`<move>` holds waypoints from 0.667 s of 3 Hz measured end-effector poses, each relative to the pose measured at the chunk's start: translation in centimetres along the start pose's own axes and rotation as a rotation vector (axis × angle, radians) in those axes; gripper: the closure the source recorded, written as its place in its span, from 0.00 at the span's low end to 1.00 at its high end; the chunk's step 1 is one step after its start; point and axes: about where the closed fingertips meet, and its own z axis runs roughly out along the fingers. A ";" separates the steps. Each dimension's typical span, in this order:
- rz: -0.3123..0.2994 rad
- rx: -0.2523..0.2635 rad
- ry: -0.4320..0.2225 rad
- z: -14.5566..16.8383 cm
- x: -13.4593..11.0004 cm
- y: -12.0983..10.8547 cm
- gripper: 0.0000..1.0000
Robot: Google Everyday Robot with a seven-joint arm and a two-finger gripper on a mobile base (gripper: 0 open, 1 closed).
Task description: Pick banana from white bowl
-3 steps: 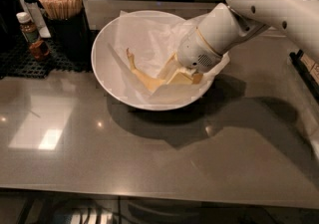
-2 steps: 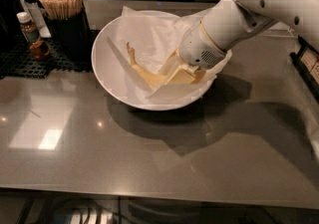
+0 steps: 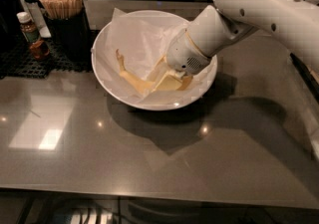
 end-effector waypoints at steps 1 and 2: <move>0.011 -0.024 -0.031 2.5 -0.4 -0.4 1.00; 0.027 -0.024 -0.042 4.2 -0.5 -0.7 1.00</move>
Offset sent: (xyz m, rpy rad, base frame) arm 0.0118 0.0409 -0.0437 0.0542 0.0461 -0.0293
